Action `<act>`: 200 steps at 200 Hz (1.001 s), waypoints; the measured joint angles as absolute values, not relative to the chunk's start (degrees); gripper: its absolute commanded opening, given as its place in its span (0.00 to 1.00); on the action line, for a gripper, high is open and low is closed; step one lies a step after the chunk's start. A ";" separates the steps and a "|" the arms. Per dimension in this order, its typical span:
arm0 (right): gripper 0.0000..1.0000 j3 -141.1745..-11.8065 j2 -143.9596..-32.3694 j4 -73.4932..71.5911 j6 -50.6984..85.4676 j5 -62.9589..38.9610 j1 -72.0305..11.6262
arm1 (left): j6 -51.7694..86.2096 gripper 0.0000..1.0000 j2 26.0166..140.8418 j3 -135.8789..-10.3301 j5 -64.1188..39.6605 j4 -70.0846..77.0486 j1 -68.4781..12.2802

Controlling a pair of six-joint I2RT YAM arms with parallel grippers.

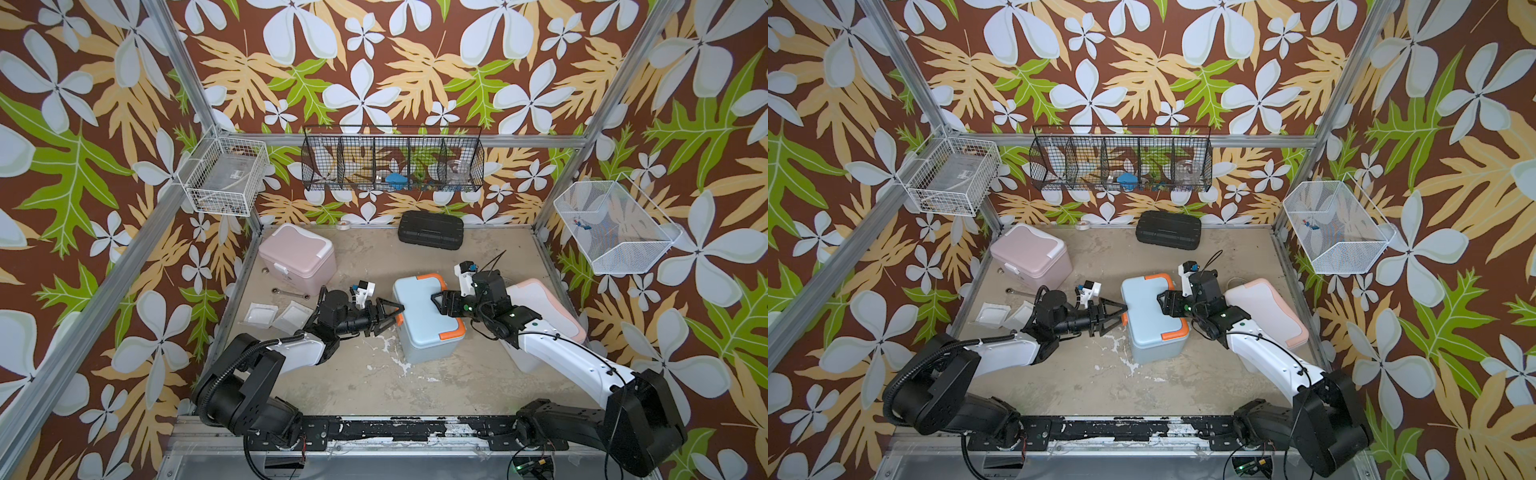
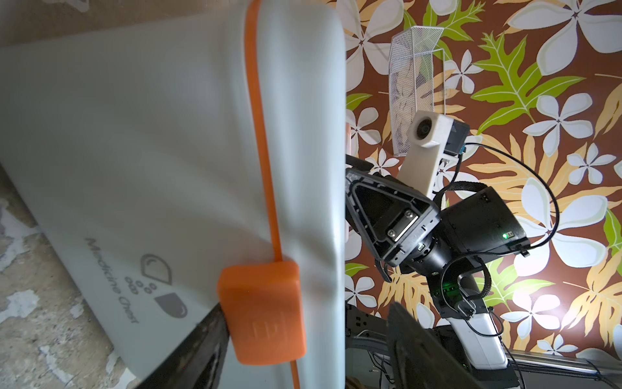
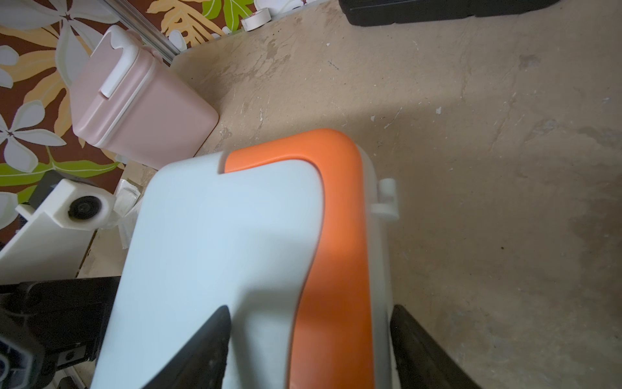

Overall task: Open first aid kits and take out gauze
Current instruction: Open the fastener of the first aid kit.

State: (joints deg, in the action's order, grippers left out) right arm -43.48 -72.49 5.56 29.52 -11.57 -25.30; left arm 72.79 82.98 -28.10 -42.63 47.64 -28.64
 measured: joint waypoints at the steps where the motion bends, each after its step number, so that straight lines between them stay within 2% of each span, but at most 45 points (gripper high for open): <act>1: 0.73 -43.46 -72.49 5.56 29.52 -11.51 -25.30 | 72.73 0.74 82.91 -28.10 -42.61 47.57 -28.64; 69: 0.74 -42.78 -71.79 4.95 29.65 -10.13 -25.32 | 68.47 0.75 77.08 -29.45 -40.95 39.40 -28.67; 124: 0.74 -42.35 -70.48 5.45 29.63 -10.46 -25.32 | 61.19 0.78 72.64 -33.63 -36.95 25.54 -28.69; 200: 0.77 -44.16 -67.68 12.95 29.15 -10.50 -25.28 | 45.25 0.83 74.61 -48.99 -20.62 -4.99 -35.11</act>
